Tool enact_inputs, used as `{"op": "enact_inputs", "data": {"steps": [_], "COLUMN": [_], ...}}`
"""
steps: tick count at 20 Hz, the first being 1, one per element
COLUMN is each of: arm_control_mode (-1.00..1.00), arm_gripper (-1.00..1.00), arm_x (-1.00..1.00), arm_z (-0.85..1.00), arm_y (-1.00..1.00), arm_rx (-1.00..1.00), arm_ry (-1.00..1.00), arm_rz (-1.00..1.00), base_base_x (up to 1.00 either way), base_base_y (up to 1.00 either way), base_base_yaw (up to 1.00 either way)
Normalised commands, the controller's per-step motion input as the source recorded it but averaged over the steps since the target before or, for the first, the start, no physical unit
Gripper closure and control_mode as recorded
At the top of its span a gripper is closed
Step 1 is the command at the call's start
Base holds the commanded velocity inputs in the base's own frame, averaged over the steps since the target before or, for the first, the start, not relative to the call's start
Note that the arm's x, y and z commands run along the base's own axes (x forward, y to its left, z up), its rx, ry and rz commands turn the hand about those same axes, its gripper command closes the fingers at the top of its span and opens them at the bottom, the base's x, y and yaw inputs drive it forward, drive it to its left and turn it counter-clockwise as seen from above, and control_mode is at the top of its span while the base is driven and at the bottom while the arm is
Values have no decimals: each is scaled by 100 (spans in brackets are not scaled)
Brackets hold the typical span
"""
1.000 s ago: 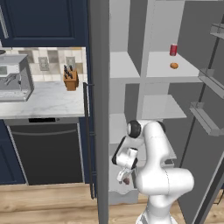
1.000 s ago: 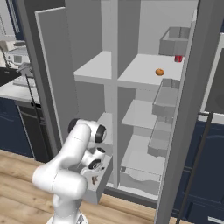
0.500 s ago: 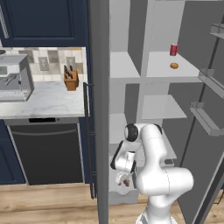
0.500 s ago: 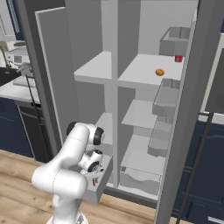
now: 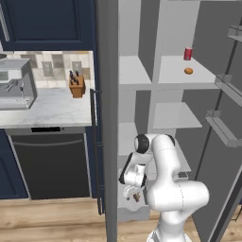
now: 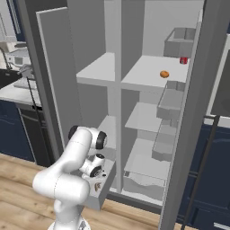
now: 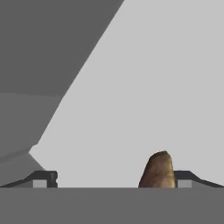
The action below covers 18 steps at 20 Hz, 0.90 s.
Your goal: Take the mushroom and tangerine from the fridge shelf and place them in the freezer drawer to begin freezing them.
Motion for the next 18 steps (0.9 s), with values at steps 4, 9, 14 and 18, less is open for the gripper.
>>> {"op": "enact_inputs", "data": {"steps": [4,9,14,18], "arm_control_mode": [-100,-100,-100,-100], "arm_gripper": [-100,-100,-100,-100], "arm_x": [0,0,0,-5], "arm_z": [1,4,0,12], "arm_y": [-44,-48,-53,-59], "arm_rx": [0,0,0,0], "arm_ry": [0,0,0,-2], "arm_rz": [-8,-5,-1,-1], "base_base_x": [0,0,0,0], "base_base_y": [0,0,0,0], "base_base_yaw": [0,0,0,0]}}
